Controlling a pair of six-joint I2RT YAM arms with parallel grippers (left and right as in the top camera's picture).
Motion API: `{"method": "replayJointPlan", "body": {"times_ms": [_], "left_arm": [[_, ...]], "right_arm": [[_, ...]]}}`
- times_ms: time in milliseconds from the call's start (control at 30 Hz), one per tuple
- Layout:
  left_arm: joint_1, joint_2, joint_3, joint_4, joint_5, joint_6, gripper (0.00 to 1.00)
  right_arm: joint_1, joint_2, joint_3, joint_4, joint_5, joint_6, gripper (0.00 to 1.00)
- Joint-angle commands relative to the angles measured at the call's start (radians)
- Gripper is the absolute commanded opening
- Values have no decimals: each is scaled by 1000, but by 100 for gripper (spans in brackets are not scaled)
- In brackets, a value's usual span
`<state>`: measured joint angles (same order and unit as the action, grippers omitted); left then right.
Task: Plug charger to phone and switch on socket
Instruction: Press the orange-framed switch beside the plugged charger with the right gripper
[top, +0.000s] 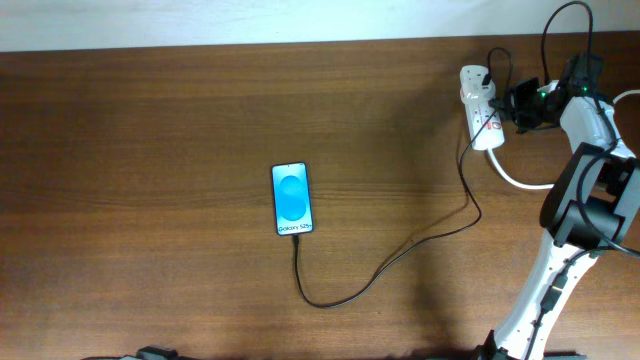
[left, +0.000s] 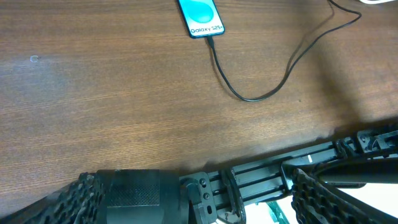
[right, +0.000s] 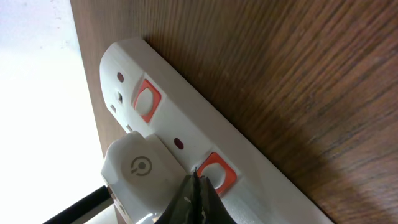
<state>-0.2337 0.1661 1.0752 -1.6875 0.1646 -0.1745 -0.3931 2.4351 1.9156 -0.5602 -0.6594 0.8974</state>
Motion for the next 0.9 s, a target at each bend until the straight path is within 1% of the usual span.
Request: {"method": "replayJointPlan", "body": {"times_ms": [0, 267, 433, 700, 867], "left_arm": [[-4, -8, -1, 0, -4, 12, 99], [-4, -8, -1, 0, -4, 12, 99], [-4, -8, -1, 0, -4, 12, 99], [-4, -8, -1, 0, -4, 12, 99], [-4, -8, -1, 0, -4, 12, 99]], "right_arm": [[36, 63, 1, -26, 52, 6, 4], [36, 77, 1, -31, 83, 28, 4], [36, 77, 1, -75, 124, 28, 4], [52, 77, 0, -77, 122, 28, 4], [51, 77, 1, -11, 33, 16, 4]]}}
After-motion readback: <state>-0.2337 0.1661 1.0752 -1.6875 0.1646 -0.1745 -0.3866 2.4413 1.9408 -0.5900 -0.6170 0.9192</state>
